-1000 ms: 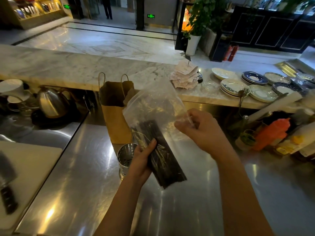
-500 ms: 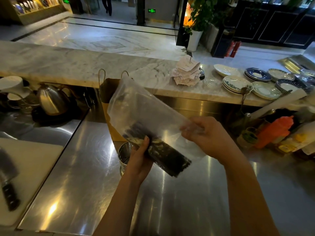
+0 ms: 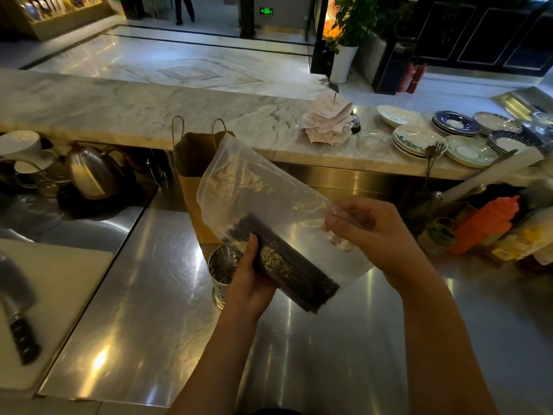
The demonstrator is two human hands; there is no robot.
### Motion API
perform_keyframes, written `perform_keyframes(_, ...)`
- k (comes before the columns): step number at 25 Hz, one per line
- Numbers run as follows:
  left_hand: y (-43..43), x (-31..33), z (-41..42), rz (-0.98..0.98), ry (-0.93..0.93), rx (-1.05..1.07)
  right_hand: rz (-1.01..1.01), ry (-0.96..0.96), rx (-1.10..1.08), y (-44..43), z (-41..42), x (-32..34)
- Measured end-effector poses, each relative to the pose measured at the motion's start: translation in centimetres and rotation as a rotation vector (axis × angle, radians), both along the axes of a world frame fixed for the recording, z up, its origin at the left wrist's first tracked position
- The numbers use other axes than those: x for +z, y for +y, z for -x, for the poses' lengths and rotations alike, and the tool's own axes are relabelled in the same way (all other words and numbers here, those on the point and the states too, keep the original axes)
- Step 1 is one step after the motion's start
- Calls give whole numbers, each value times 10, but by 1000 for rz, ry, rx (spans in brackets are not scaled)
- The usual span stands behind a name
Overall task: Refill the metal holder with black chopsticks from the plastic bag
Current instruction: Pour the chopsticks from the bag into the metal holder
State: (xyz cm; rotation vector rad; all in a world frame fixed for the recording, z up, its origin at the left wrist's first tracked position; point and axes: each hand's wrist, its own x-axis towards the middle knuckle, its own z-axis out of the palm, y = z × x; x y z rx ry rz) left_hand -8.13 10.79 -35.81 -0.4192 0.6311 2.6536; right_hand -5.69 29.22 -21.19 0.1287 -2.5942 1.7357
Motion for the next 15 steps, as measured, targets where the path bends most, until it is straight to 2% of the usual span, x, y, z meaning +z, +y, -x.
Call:
perform_keyframes(4,9,-1,1,-122,20,-23,345,-10,-5,12,-6,-12)
perform_keyframes(6,16,-1,2,-185,51,-21,437,-30,32,21,-10,-24)
perform_keyframes(11,40,2,-2,-239,164,-42,229,-195,27,28,-25,-58)
perform_keyframes(15,57,2,-13,-163,211,-65,211,-187,2,44,-38,-77)
